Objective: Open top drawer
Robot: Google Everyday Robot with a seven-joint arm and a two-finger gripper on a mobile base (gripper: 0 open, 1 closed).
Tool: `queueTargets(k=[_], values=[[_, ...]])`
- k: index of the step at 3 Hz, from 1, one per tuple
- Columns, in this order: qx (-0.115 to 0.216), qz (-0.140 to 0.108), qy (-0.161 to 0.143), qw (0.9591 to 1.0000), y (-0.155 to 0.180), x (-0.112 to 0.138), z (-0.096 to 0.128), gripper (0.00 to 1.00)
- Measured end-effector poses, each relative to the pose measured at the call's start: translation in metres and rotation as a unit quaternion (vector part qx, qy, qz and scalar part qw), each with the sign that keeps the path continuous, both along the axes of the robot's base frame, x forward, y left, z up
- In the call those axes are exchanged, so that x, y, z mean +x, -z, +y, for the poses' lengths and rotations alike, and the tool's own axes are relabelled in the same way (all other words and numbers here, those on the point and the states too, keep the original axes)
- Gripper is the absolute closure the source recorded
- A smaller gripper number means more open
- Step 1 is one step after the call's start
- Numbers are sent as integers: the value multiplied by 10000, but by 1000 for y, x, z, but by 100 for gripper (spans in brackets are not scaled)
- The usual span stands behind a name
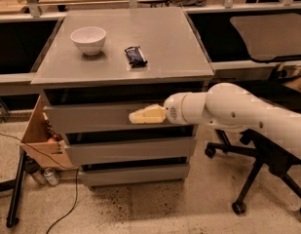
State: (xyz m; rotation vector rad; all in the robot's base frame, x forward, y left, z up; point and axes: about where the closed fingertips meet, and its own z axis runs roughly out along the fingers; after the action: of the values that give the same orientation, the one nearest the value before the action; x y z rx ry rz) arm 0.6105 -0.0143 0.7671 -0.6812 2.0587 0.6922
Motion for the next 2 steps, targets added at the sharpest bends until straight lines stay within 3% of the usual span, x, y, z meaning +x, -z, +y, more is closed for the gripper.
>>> queueTargets(k=[2], values=[[357,-233,182,9989,-3,39,33,0]])
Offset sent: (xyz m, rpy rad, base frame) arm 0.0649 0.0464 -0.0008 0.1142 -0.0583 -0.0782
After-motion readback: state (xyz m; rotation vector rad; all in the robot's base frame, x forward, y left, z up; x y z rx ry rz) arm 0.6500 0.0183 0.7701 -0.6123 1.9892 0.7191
